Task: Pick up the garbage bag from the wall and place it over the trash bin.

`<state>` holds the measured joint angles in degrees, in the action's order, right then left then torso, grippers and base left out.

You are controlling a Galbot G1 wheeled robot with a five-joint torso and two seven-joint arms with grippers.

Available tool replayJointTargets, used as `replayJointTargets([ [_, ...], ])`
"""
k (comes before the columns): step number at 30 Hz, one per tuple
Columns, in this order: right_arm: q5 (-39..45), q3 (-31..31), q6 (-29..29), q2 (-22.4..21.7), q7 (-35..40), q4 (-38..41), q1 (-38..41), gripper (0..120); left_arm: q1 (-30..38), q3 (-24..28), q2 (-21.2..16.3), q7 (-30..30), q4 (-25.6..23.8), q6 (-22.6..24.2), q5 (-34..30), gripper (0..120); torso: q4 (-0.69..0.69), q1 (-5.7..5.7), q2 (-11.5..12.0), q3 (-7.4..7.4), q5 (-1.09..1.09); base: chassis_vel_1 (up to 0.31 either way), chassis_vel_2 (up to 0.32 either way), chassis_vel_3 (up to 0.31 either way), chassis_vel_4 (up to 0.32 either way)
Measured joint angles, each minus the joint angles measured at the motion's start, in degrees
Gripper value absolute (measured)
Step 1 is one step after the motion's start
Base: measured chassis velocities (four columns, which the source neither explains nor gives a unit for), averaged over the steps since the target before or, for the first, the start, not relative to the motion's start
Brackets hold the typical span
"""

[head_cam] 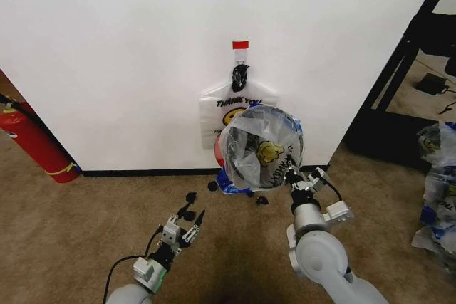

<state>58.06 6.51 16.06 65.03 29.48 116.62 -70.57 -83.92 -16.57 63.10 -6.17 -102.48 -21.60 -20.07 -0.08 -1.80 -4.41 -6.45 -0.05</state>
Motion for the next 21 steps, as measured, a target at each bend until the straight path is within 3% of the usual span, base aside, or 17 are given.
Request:
replayJointTargets([
  [3,-3.9,-0.5,2.1,-0.7,-4.7,-2.6,-1.1,0,0.0,-1.0,-0.1,1.3,-6.6,1.3,-4.0,90,-0.01,0.00,0.0,0.00,0.02,0.000,0.000,0.000,0.000],
  [5,-4.3,-0.6,2.3,-0.7,-5.4,-2.8,-1.3,0,0.0,-1.0,-0.1,1.4,-7.3,1.5,-4.3,91,-0.02,0.00,0.0,0.00,0.02,0.000,0.000,0.000,0.000],
  [10,-9.5,-2.8,5.5,-0.4,-10.9,-4.9,-1.8,0,-0.4,1.3,0.8,3.8,-12.0,6.5,-3.4,108,0.01,0.00,0.0,0.00,0.00,0.000,0.000,0.000,0.000],
  [13,-11.4,-3.6,6.7,-0.2,-12.9,-5.6,-1.9,0,-0.3,2.0,1.4,4.7,-12.6,8.1,-3.6,110,0.01,0.00,0.0,0.00,0.00,0.000,0.000,0.000,0.000],
  [21,-19.0,-4.4,12.1,0.7,-18.2,-9.5,-1.9,0,0.1,3.1,1.7,9.3,-16.9,15.7,-14.3,115,-0.01,0.00,0.0,0.00,0.00,0.000,0.000,0.000,0.000],
])
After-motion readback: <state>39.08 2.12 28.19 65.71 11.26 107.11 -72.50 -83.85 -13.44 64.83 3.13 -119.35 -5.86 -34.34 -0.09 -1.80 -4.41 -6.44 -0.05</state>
